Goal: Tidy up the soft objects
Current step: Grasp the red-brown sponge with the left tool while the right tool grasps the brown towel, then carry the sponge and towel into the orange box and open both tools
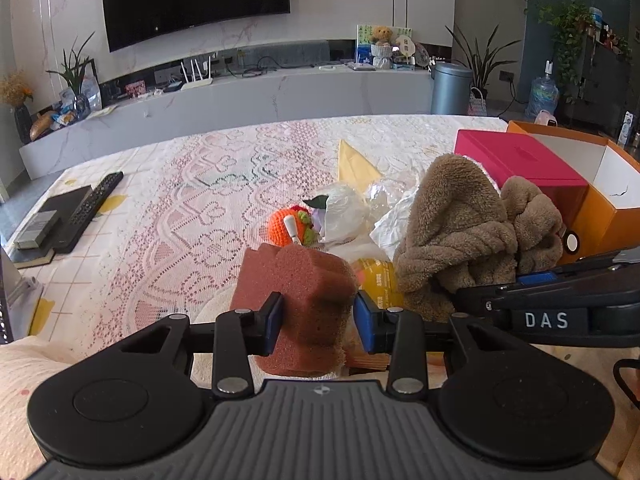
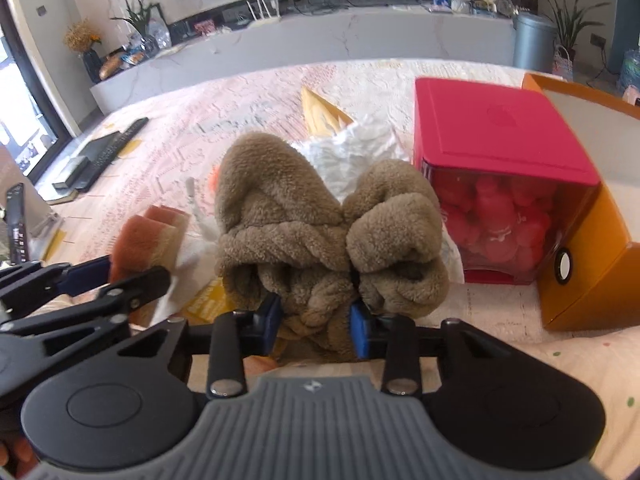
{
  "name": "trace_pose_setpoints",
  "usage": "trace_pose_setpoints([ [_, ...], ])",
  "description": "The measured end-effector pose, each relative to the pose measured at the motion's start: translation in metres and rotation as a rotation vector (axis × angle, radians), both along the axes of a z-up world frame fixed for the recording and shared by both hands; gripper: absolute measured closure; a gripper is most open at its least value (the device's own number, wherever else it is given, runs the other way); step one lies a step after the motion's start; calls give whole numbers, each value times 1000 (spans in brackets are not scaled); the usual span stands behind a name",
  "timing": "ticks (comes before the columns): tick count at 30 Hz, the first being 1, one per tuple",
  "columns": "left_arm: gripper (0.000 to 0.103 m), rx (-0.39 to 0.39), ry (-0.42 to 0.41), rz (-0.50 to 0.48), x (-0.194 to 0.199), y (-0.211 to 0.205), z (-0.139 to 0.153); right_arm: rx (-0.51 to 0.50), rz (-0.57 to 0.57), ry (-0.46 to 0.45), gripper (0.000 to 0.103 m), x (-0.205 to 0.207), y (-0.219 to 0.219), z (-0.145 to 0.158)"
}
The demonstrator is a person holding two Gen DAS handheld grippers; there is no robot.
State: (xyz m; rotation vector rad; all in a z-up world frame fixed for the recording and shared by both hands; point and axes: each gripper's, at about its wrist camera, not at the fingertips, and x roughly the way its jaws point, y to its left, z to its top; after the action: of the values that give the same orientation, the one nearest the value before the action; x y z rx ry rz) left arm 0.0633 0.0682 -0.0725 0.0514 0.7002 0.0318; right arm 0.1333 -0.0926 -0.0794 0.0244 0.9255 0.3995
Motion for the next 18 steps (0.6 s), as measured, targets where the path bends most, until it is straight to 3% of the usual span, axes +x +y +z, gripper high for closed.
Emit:
trace_pose_setpoints([
  [10,61,12,-115,0,-29,-11,35,22,-21,-103,67,-34,-27,36],
  [18,61,19,-213,-109,-39,-46,67,27,-85,-170,67,-44,-82,70],
])
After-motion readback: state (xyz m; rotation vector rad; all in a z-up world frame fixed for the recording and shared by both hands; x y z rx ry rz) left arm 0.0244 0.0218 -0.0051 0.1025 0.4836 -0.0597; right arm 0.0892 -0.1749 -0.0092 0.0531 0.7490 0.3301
